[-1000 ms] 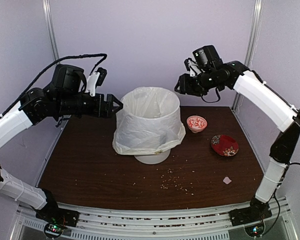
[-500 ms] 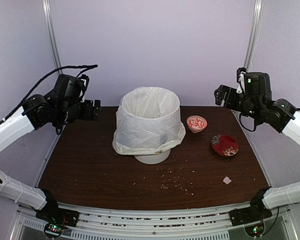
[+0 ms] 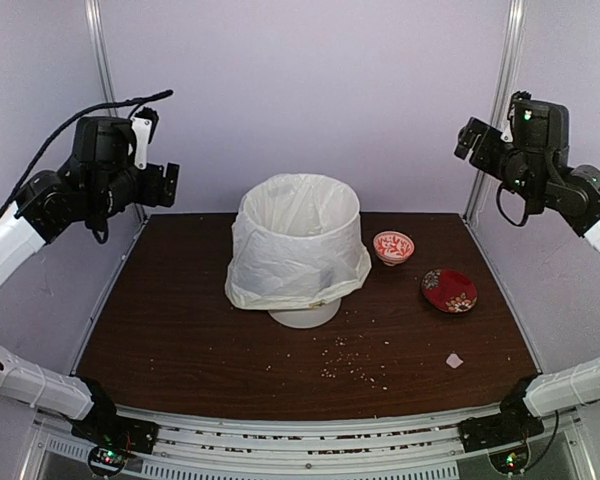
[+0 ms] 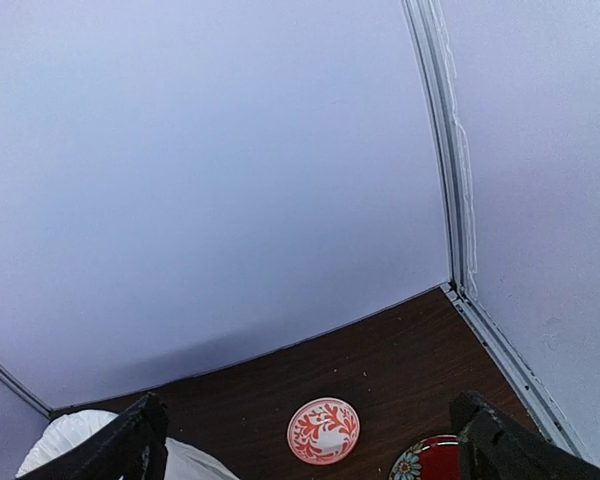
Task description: Put the trash bags into the trash bin
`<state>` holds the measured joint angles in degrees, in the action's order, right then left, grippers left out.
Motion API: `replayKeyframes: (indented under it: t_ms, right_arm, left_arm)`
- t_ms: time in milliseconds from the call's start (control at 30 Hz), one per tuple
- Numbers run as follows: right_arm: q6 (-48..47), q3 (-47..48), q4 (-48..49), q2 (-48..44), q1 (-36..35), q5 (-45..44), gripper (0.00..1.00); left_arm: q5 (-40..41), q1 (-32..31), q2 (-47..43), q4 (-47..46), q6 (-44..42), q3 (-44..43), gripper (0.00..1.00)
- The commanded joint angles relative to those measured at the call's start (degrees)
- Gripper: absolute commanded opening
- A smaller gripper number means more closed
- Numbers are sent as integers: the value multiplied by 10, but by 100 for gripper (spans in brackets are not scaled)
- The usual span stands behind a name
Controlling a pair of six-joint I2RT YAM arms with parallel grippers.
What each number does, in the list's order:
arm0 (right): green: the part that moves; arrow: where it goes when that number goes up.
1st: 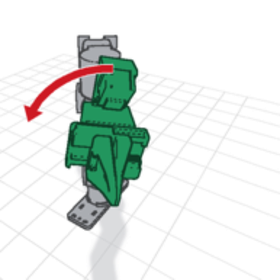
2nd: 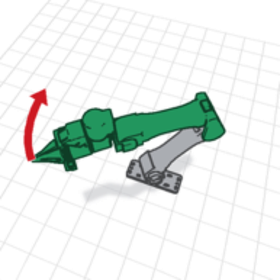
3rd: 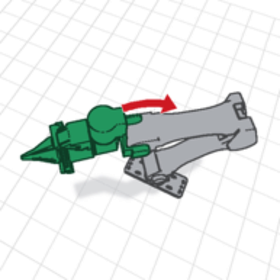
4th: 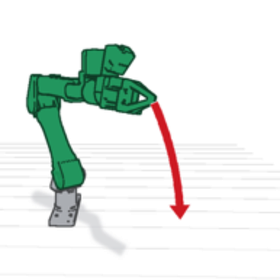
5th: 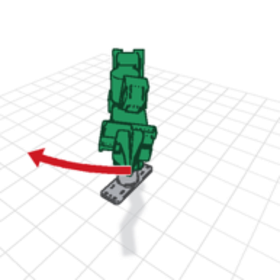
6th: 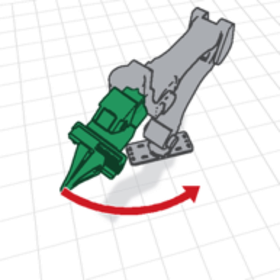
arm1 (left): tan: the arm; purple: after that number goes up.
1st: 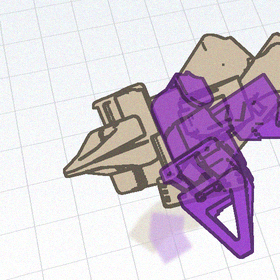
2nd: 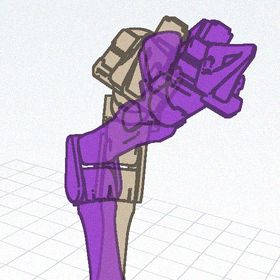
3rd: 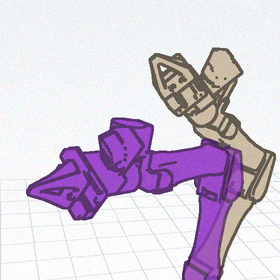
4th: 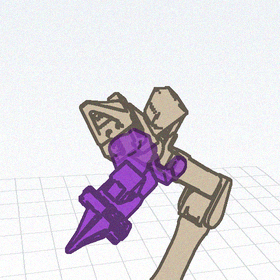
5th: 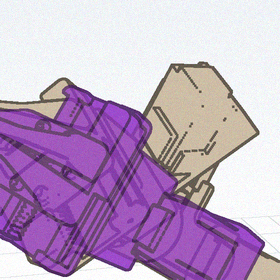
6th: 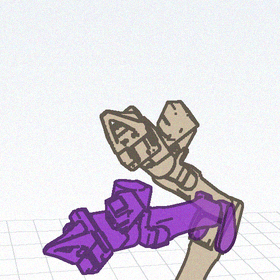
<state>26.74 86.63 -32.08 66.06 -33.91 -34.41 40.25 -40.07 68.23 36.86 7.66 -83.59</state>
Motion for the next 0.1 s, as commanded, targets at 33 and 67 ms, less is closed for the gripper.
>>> replayKeyframes:
  t_ms: [33, 67]
  right_arm:
    - [-1, -8, 3, 2, 2, -16, 100]
    - [4, -8, -1, 5, 2, -12, 100]
  left_arm:
    - [-11, 20, -2, -24, -16, -13, 98]
    - [-10, 20, -3, -28, -13, -7, 98]
